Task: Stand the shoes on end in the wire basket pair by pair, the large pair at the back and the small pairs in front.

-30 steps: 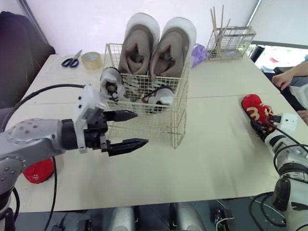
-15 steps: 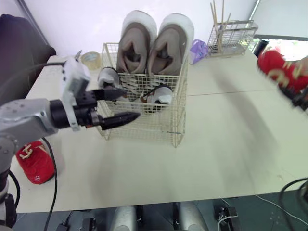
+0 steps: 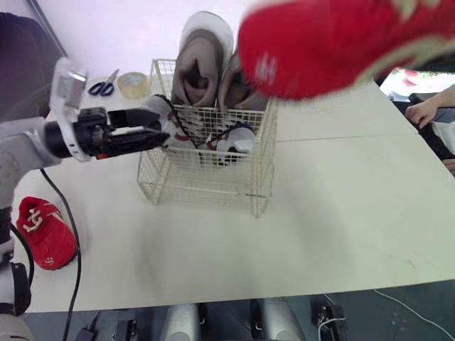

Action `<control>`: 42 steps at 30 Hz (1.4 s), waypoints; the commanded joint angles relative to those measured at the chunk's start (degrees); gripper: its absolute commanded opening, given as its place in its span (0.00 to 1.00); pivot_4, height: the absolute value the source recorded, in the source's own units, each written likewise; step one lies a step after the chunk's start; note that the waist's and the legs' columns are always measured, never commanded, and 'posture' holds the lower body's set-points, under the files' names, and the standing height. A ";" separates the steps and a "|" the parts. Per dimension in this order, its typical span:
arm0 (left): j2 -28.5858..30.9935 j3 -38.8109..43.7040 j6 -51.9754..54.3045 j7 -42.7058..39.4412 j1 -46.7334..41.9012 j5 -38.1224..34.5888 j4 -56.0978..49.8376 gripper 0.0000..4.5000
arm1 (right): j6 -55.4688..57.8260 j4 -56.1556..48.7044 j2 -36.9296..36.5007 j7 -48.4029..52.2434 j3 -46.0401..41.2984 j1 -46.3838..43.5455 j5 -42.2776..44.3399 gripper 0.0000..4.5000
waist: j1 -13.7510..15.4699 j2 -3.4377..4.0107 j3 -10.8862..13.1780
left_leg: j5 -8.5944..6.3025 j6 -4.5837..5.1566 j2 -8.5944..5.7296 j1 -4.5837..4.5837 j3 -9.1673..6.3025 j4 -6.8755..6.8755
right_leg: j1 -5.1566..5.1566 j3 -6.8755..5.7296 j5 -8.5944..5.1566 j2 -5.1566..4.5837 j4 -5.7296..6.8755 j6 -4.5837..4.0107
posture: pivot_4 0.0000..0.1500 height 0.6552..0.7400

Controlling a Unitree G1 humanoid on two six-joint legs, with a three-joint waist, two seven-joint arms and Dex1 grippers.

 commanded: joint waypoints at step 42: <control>-16.92 -14.36 25.20 -14.01 -20.87 -3.16 -5.65 0.04 | -39.82 12.23 16.43 0.27 33.70 -15.99 3.12 0.48 | 0.37 -0.07 0.05 | 0.13 0.10 0.11 -0.85 -0.15 0.86 | -0.42 -0.11 0.10 0.33 1.01 0.35 | 1.00 1.00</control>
